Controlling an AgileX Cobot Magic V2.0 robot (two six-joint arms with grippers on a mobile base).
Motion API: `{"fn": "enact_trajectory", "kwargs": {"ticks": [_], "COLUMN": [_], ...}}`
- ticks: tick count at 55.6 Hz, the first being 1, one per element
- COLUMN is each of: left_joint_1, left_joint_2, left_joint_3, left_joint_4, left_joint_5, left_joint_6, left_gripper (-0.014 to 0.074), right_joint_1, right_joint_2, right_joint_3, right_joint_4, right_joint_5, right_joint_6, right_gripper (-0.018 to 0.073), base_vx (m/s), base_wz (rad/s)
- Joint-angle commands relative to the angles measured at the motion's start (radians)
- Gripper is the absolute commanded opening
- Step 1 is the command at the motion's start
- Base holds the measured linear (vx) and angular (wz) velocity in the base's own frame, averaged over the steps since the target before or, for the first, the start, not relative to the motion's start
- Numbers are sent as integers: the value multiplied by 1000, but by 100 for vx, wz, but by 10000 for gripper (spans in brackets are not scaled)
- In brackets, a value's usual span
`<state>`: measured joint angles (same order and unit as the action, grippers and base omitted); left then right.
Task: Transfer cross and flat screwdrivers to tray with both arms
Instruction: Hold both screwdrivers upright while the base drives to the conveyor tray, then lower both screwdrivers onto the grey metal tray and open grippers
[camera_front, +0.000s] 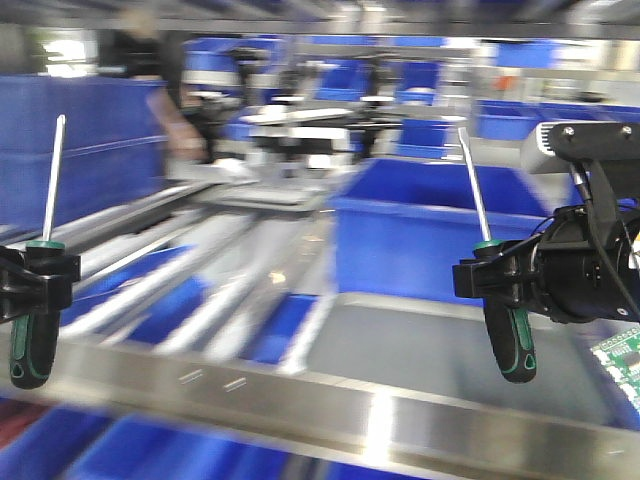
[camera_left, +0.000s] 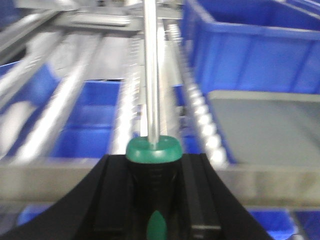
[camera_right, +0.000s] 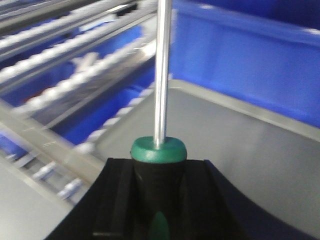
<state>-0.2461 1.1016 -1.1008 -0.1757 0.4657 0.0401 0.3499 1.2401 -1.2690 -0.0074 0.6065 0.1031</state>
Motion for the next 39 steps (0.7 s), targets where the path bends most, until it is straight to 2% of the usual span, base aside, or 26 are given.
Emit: {"fn": "enact_trajectory", "kwargs": {"ticks": [1, 18, 39], "left_joint_1": [-4, -4, -4], "left_joint_2": [-21, -21, -21], "left_joint_3": [-29, -29, -29], "left_joint_4": [-13, -13, -13], "left_joint_5": [-87, -87, -87], "left_joint_6": [-8, -8, -8], "left_gripper": [3, 3, 3], "right_joint_1": [-3, -3, -3], "right_joint_2": [-29, -29, -29], "right_joint_3": [-31, -31, -31], "right_joint_4": [-10, -10, -10], "right_joint_5": [-89, -89, -89], "right_joint_6": [-8, -8, -8], "right_gripper": [-8, -8, -8], "base_vx": [29, 24, 13], "base_wz": [-72, -55, -21]}}
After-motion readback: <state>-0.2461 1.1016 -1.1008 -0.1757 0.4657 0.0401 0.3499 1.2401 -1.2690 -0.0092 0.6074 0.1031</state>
